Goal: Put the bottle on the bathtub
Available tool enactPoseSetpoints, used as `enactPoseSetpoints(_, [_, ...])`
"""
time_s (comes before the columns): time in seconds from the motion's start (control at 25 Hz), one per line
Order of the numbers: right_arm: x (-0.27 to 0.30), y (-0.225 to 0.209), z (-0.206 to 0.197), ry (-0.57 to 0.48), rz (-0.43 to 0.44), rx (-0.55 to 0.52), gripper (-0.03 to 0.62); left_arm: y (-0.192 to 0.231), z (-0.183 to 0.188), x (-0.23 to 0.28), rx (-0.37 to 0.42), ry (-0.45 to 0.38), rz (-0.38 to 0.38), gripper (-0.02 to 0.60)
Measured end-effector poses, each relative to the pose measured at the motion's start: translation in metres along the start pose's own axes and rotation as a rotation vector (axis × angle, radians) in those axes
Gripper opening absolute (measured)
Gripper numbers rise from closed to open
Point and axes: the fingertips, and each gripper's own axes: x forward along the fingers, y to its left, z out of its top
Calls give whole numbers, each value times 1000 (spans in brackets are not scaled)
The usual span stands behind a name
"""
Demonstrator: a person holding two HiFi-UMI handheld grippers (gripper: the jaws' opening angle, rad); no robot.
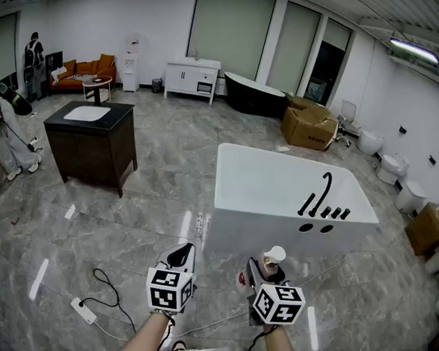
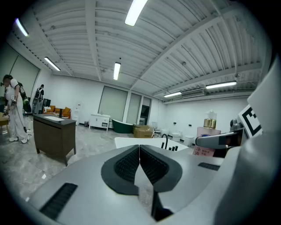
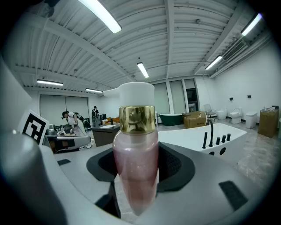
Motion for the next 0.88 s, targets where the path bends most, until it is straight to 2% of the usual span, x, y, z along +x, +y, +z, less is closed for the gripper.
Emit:
enactPoseSetpoints(0.4, [21, 8, -3, 4, -17, 16, 238, 22, 1, 10, 19, 10, -18, 17])
enactPoseSetpoints(0.88, [25, 7, -21, 28, -45, 76, 238, 35, -19, 20, -14, 51, -35, 17])
